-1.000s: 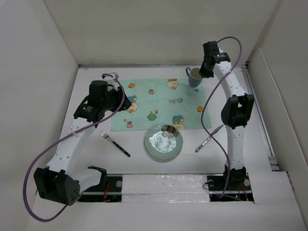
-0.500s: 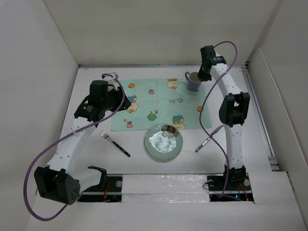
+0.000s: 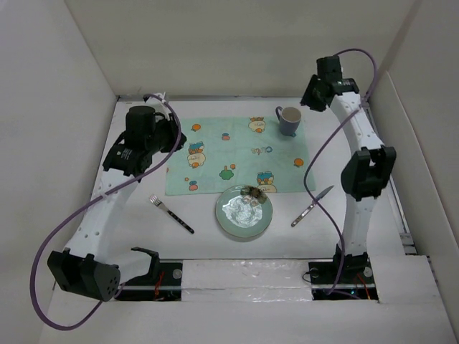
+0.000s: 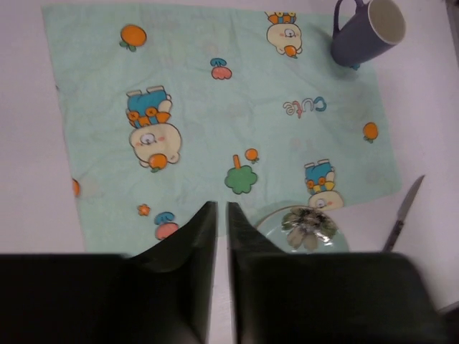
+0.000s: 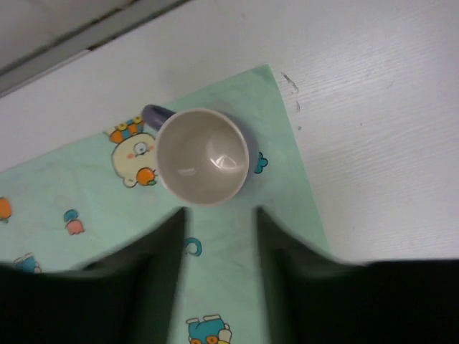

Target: Set the dinner table for one person

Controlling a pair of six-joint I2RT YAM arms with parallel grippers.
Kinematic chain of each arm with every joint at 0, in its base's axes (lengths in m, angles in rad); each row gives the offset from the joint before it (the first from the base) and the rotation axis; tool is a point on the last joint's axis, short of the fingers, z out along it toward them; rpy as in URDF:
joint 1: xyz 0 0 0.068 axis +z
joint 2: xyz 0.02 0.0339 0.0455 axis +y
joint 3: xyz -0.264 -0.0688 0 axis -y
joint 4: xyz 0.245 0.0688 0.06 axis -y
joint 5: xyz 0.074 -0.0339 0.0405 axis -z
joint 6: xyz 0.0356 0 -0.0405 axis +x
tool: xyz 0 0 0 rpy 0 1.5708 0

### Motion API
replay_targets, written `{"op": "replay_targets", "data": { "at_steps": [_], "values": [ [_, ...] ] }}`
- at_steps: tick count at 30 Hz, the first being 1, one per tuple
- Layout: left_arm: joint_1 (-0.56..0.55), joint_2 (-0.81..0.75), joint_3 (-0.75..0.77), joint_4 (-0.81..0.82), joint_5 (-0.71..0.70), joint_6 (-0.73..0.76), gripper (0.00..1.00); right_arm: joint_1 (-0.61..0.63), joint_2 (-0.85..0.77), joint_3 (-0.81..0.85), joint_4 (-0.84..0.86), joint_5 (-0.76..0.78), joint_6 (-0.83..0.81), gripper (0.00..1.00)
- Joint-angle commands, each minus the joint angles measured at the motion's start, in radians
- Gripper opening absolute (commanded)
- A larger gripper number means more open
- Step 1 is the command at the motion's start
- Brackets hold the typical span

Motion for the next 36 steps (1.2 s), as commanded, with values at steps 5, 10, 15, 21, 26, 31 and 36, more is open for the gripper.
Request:
{"op": "replay_targets", "data": {
  "at_steps": [5, 10, 15, 21, 26, 31, 36],
  "values": [
    [-0.004, 0.001, 0.116, -0.007, -0.017, 0.005, 0.00, 0.058, -0.702, -0.795, 0.471, -0.318, 0.054, 0.00],
    [-0.004, 0.007, 0.126, -0.050, -0.018, 0.016, 0.24, 0.165, -1.063, -1.354, 0.548, -0.481, 0.114, 0.24],
    [-0.004, 0.060, 0.186, -0.056, -0.002, 0.023, 0.38, 0.264, -1.214, -1.638, 0.588, -0.589, 0.209, 0.66],
    [-0.004, 0.104, 0.229, -0.021, 0.051, -0.009, 0.39, 0.287, -1.133, -1.738, 0.660, -0.584, 0.194, 0.66],
    [-0.004, 0.094, 0.194, -0.016, 0.049, -0.018, 0.39, 0.305, -1.013, -1.749, 0.764, -0.601, 0.200, 0.62],
    [-0.004, 0.049, 0.125, 0.004, 0.025, -0.037, 0.39, 0.316, -0.808, -1.738, 0.852, -0.584, 0.191, 0.58],
    [-0.004, 0.031, 0.113, -0.001, 0.000, -0.038, 0.39, 0.316, -0.716, -1.718, 0.949, -0.618, 0.204, 0.52]
  ]
}}
